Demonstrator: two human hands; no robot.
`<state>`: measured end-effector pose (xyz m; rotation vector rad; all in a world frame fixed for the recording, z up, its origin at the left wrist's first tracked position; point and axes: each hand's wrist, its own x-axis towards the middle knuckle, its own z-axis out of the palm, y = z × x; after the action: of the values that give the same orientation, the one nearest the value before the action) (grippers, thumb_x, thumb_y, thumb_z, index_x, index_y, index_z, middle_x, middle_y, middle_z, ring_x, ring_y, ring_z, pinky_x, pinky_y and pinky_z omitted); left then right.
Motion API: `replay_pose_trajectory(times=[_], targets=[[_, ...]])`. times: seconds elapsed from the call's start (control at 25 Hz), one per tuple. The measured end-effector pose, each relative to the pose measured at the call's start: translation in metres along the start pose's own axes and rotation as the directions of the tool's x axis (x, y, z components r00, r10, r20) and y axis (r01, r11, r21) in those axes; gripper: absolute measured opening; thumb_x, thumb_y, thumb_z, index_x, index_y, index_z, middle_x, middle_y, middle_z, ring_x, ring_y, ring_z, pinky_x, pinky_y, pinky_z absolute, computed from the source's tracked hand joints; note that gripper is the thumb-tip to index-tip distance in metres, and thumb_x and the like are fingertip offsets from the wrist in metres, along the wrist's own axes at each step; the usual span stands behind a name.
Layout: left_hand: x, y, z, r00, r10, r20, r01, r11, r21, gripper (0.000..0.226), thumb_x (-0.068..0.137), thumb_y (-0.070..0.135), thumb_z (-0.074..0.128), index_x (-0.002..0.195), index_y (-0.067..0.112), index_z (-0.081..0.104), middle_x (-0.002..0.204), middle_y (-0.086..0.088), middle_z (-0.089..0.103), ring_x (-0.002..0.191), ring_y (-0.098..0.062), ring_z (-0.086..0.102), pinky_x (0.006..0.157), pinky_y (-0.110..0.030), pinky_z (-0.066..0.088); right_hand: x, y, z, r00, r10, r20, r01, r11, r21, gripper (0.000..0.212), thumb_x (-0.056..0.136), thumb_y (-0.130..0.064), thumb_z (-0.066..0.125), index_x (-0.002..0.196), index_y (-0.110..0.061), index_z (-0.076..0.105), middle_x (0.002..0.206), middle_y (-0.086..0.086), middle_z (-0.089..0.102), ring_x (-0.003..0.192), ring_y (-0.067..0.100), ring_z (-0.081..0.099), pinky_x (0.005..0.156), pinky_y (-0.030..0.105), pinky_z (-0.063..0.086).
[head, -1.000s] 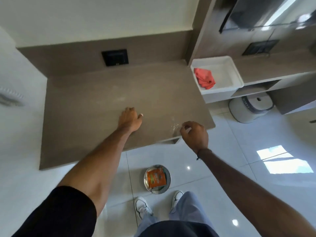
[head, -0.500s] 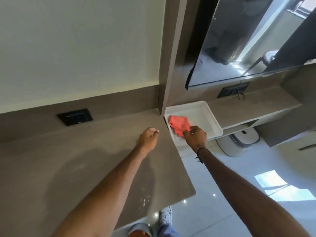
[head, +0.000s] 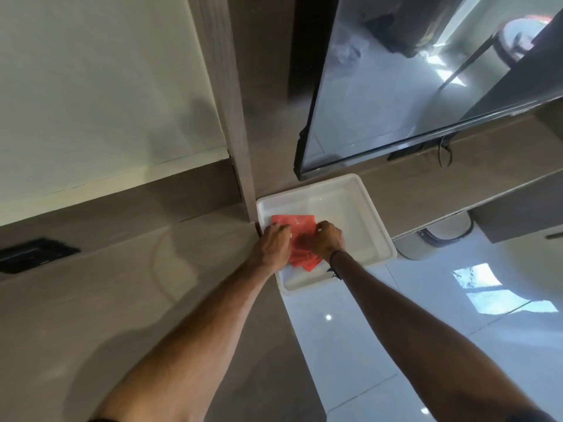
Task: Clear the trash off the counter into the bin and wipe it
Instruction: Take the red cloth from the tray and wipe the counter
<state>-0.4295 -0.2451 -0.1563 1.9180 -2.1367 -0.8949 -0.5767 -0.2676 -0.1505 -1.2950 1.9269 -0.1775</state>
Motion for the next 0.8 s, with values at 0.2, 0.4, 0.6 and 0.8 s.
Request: replay_pose_trajectory(times=[0.2, 0.4, 0.6, 0.8], targets=[[-0.037, 0.005, -0.030, 0.989, -0.148, 0.017, 0.139, 0.878, -0.458, 0.031, 0.102, 0.007, 0.052, 0.131, 0.002, 0.061, 0.127, -0.013, 0.069, 0.115, -0.028, 0.067, 0.104, -0.044, 0.055, -0.030, -0.011, -0.012, 0.955, 0.074, 0.286, -0.242, 0.752, 0.613, 0.031, 0.077, -0.011, 0.069, 0.097, 0.012, 0.069, 0.091, 0.033, 0.069, 0.081, 0.046, 0.069, 0.080, 0.060, 0.058], [-0.130, -0.017, -0.067, 0.911, -0.412, -0.028, 0.173, 0.442, -0.880, 0.030, 0.090, 0.016, 0.075, 0.118, 0.015, 0.065, 0.102, 0.005, 0.069, 0.087, 0.001, 0.069, 0.074, -0.011, 0.056, -0.095, -0.015, -0.008, 0.731, -0.271, 0.626, -0.354, 0.633, 0.688, 0.054, 0.080, -0.015, 0.063, 0.128, 0.009, 0.056, 0.117, 0.031, 0.060, 0.103, 0.045, 0.059, 0.079, 0.054, 0.056], [-0.185, -0.046, -0.067, 0.867, -0.498, 0.029, 0.306, 0.485, -0.819, 0.016, 0.079, 0.028, 0.077, 0.092, 0.019, 0.076, 0.092, -0.003, 0.079, 0.082, -0.014, 0.068, 0.081, -0.038, 0.056, -0.138, -0.013, 0.035, 0.796, -0.223, 0.563, -0.198, 0.783, 0.590, 0.025, 0.083, -0.004, 0.067, 0.108, 0.000, 0.068, 0.099, 0.017, 0.067, 0.091, 0.031, 0.063, 0.077, 0.038, 0.055], [-0.242, -0.061, -0.048, 0.862, -0.507, -0.015, 0.391, 0.683, -0.617, 0.029, 0.077, 0.032, 0.081, 0.087, 0.005, 0.077, 0.082, -0.010, 0.078, 0.074, -0.020, 0.069, 0.070, -0.037, 0.053, -0.201, 0.012, 0.088, 0.943, -0.063, 0.326, -0.113, 0.863, 0.493, 0.032, 0.063, -0.019, 0.082, 0.093, -0.014, 0.077, 0.086, 0.013, 0.075, 0.076, 0.027, 0.066, 0.068, 0.036, 0.058]])
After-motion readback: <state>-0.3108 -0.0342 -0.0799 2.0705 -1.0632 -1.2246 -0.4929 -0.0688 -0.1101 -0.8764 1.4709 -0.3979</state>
